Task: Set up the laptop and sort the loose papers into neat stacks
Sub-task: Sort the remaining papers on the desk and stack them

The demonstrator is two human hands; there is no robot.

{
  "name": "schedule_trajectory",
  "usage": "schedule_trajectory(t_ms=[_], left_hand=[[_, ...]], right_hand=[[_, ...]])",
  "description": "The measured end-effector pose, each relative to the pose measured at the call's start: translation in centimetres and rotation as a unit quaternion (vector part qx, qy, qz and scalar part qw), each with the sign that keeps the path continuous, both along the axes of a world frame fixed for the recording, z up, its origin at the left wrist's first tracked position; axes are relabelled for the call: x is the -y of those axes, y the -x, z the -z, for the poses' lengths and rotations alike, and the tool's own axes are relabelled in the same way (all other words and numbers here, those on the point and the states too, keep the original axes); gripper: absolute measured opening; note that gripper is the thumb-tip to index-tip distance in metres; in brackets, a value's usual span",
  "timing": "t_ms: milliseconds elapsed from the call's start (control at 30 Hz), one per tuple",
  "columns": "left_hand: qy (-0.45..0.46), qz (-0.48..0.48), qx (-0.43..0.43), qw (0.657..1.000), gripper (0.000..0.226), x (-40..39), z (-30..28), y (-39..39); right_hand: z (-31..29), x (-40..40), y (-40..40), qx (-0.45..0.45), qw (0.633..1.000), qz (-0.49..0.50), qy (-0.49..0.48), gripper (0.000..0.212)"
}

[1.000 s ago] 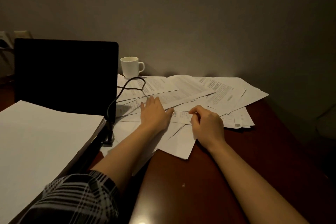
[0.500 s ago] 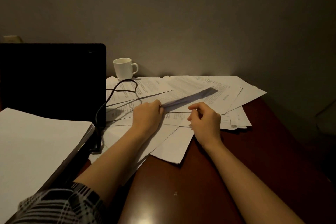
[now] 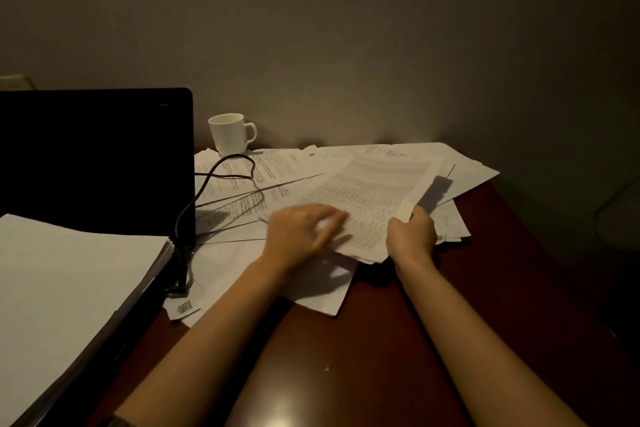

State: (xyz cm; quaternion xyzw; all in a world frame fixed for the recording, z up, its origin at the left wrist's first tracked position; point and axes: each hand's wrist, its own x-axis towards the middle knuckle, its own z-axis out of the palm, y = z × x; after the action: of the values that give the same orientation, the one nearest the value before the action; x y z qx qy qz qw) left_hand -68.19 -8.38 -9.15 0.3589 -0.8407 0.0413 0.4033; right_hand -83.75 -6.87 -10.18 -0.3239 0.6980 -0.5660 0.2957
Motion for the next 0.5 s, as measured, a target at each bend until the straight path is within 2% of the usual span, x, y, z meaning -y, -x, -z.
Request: schedule_trajectory(t_ms=[33, 100, 167, 333, 433, 500], left_hand=[[-0.044, -0.069, 0.018, 0.996, 0.054, 0.4, -0.3, -0.4], [-0.132, -0.218, 0.142, 0.957, 0.042, 2.3, 0.0, -1.8], [-0.21, -0.276, 0.196, 0.917, 0.045, 4.6, 0.4, -3.2], [-0.319, -0.322, 0.194, 0.87, 0.061, 8.9, 0.1, -4.3], [-0.355, -0.355, 0.161, 0.85, 0.059, 9.8, -0.3, -4.3], [-0.343, -0.371, 0.157, 0.848, 0.051, 9.6, -0.8, -4.2]], right_hand=[[-0.1, -0.2, 0.0, -0.004, 1.0, 0.02, 0.008, 0.035], [-0.1, -0.3, -0.4, -0.02, 0.999, 0.044, 0.024, 0.032], [0.1, -0.4, -0.8, -0.051, 0.997, 0.046, 0.038, 0.032], [0.2, -0.4, -0.9, -0.076, 0.995, 0.041, 0.048, 0.033], [0.5, -0.2, -0.9, -0.079, 0.995, 0.041, 0.048, 0.033], [0.6, 0.0, -0.9, -0.078, 0.995, 0.042, 0.051, 0.033]])
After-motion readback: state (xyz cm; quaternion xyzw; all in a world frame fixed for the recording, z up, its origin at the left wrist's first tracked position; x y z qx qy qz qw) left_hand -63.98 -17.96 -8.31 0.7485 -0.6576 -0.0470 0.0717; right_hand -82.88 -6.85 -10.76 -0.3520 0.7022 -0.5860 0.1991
